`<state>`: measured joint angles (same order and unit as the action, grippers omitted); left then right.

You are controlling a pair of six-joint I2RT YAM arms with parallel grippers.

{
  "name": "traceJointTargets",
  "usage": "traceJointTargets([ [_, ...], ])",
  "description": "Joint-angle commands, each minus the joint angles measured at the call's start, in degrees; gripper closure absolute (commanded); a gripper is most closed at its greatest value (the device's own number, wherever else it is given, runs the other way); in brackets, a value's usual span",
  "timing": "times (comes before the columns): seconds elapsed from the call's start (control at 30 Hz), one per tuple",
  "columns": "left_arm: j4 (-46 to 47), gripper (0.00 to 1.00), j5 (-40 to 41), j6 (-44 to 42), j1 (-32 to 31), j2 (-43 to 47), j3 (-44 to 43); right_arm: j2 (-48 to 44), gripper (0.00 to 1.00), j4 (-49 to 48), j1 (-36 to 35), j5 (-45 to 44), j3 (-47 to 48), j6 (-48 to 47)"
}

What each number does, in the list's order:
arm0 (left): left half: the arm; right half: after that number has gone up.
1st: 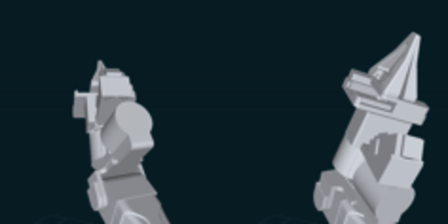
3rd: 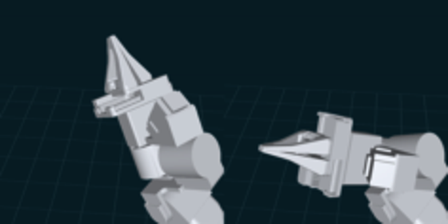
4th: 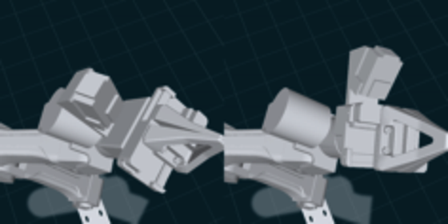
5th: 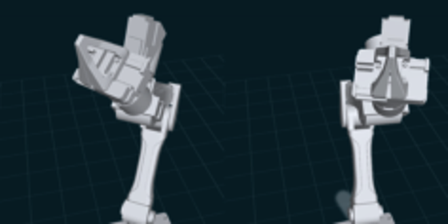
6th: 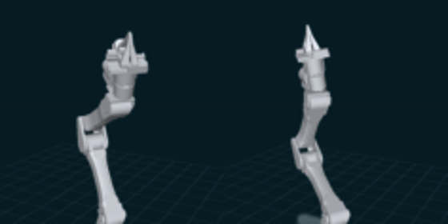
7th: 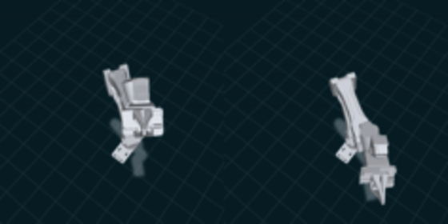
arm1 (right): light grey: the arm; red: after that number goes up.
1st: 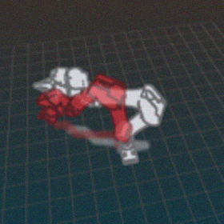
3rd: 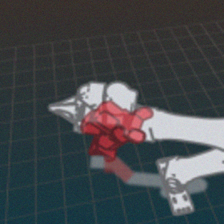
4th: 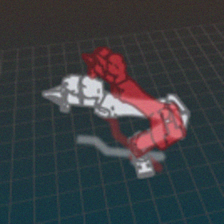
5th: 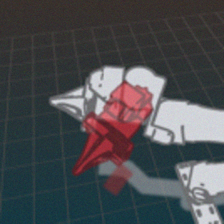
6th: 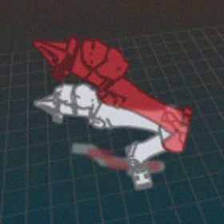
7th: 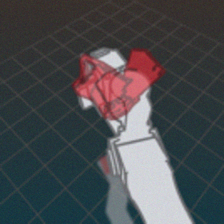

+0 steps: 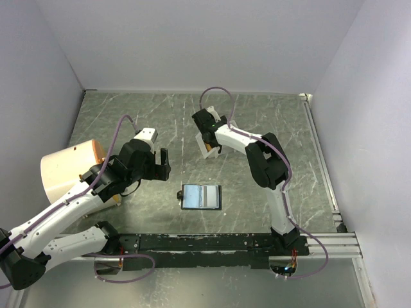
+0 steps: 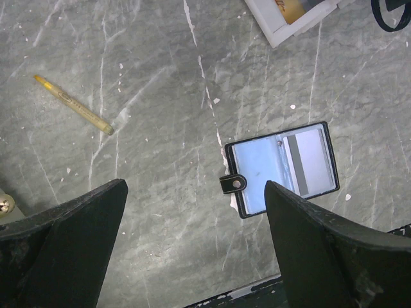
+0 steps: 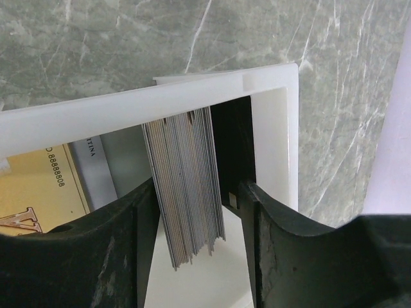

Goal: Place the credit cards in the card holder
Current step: Pick up the credit card from the storage box.

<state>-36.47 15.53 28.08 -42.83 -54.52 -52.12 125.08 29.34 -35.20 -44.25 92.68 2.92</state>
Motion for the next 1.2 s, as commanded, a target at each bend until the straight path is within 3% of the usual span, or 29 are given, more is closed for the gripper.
traceJointTargets([
  [0.0, -0.9, 0.00, 1.6, 0.5, 0.2, 0.5, -1.2, -1.8, 0.52, -1.1, 0.4, -2.5, -1.2, 0.3],
  [0.13, -0.9, 0.00, 1.6, 0.4, 0.2, 0.5, -1.1, -2.2, 0.58, -1.9, 0.4, -4.3, -1.3, 0.5],
  [0.27, -0.9, 0.00, 1.5, 0.3, 0.2, 0.3, -1.3, -2.7, 0.44, -1.8, 0.4, -5.5, -0.4, 0.8],
  [0.5, -1.0, 0.00, 1.9, 0.5, 0.3, 0.4, -1.3, -2.8, 0.44, -2.4, 0.3, -5.1, -0.4, 0.3],
  [0.87, -1.3, 0.00, 2.4, 0.8, 0.2, 0.4, -1.3, -2.4, 0.66, -2.7, 0.1, -5.3, -0.5, -0.5],
  [1.17, -1.3, 0.00, 2.5, 0.8, 0.2, 0.3, -1.4, -2.2, 0.75, -3.6, 0.1, -5.7, -0.7, -1.5],
])
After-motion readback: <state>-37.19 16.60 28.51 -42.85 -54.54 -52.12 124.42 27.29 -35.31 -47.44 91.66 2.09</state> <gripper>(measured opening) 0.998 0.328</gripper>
